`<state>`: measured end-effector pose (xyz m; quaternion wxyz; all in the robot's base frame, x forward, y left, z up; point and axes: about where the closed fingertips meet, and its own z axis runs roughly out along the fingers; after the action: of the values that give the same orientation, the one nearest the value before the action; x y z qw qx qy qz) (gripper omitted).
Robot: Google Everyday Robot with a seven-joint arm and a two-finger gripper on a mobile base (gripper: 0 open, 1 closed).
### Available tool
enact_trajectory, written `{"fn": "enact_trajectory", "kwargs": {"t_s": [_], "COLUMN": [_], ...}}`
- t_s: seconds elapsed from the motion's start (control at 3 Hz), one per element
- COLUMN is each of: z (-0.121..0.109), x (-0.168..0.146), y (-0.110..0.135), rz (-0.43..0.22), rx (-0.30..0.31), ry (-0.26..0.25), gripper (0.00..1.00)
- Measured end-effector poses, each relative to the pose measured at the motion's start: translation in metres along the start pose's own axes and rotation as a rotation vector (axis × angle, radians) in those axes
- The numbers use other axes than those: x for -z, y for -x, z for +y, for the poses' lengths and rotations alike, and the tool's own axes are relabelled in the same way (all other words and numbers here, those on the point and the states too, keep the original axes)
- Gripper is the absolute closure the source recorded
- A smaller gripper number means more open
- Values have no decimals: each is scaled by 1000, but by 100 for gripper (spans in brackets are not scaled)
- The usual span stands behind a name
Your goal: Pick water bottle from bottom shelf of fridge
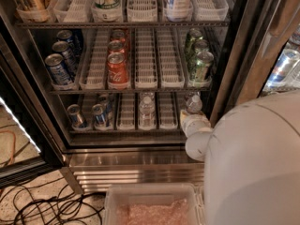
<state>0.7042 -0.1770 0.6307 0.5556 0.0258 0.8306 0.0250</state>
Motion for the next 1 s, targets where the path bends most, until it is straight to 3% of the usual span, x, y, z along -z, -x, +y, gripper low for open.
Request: {"fn": "enact_trajectory", "kwargs": {"t_s": [1.0], "z": [10], "x": [12], "y": [10], "rz": [-38], "rx": [22], "ry": [0], "gripper": [100]}}
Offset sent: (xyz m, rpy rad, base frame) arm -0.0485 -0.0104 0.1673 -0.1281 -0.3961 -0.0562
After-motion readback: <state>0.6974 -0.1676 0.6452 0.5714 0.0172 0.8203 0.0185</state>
